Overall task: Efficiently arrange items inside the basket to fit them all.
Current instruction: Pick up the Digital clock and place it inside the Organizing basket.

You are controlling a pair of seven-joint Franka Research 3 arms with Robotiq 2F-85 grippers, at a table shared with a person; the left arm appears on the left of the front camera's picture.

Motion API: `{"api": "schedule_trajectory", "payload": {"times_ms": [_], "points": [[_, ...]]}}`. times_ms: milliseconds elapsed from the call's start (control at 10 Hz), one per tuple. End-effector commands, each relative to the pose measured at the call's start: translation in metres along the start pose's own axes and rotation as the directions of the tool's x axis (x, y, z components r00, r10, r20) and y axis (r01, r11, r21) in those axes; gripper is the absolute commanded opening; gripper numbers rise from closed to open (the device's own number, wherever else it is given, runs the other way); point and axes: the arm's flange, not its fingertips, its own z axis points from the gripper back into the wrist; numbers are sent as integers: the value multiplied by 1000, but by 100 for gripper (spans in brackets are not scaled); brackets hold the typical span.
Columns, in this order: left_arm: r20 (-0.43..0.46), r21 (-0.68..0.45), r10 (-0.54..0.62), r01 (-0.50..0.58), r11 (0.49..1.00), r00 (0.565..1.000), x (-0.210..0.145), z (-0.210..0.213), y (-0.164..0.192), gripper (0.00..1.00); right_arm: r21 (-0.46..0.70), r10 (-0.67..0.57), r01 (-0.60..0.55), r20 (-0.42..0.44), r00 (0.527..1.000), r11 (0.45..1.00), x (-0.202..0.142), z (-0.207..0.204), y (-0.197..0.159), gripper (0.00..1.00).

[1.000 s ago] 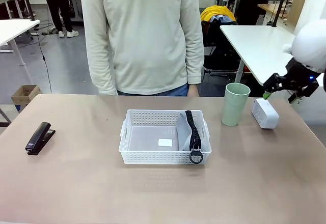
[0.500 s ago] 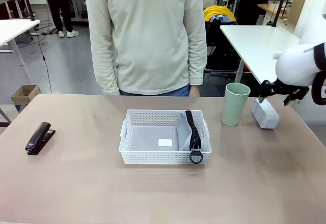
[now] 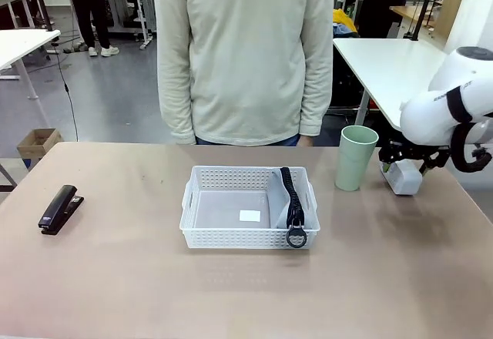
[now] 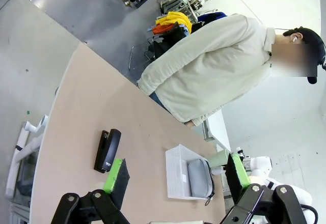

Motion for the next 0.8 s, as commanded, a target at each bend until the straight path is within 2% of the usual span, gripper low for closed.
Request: {"api": "schedule_trajectory", "payload": {"times_ms": [0,400,700], "points": [[6,-12,-26,26,1000,1000,2,-1,-1,100,-54,-26,27,29,999,998,4,-4,10,100],[6,-12,-26,26,1000,1000,2,-1,-1,100,-63,-9,10,23,1000,998,4,-19,11,100],[6,-12,-26,26,1000,1000,2,-1,-1,100,-46,-5,9,71,997,999,5,-17,11,100]]}}
